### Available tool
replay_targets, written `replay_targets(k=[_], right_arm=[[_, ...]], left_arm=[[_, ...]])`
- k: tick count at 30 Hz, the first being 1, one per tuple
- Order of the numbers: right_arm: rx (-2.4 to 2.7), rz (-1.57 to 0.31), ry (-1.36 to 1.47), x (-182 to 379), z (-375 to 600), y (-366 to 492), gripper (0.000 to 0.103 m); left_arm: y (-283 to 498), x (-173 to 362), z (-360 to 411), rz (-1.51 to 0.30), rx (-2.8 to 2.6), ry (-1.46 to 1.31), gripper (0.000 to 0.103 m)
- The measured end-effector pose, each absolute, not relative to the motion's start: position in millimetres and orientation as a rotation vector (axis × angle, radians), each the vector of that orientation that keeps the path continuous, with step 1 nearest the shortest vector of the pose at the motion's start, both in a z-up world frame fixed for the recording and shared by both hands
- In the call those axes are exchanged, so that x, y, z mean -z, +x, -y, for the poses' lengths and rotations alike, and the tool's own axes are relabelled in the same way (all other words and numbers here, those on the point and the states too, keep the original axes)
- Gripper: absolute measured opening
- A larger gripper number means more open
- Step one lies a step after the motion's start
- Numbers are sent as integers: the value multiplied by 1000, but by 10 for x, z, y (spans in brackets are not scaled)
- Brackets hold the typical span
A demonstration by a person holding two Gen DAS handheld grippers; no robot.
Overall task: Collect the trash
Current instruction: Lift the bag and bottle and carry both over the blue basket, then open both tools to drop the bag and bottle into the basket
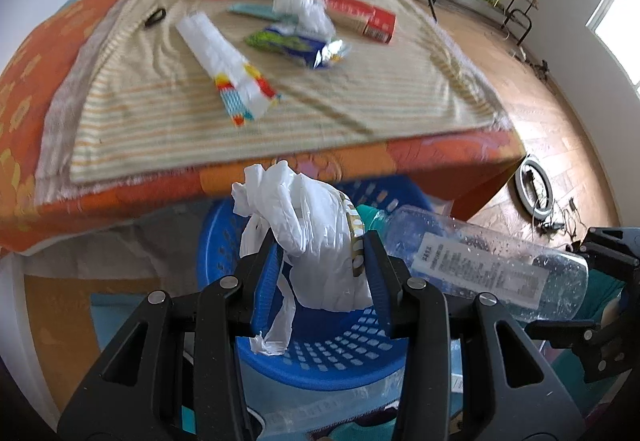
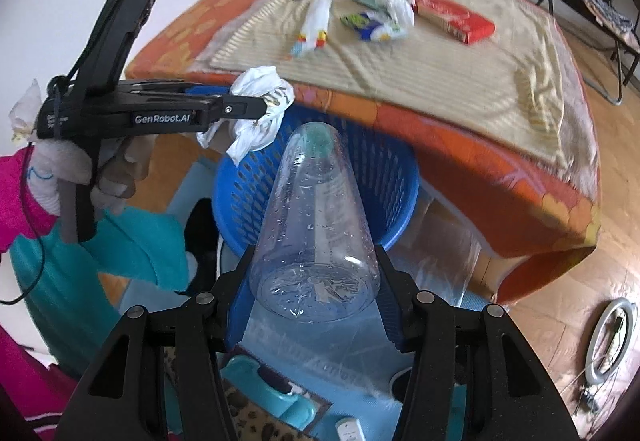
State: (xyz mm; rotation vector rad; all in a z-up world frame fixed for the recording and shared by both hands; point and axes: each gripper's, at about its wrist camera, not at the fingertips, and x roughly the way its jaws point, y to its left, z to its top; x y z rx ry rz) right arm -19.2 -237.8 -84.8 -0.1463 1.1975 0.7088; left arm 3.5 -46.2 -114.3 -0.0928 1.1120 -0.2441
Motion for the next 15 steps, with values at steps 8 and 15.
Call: replay_targets(k=[8, 15], right_arm=[[-689, -1248, -158, 1067, 2320, -95, 53], [-671, -1256, -164, 1163, 2263, -17, 53]], left_arm=[[39, 1383, 476, -1182, 234, -78, 42], [45, 1454, 505, -1197, 232, -53, 47]])
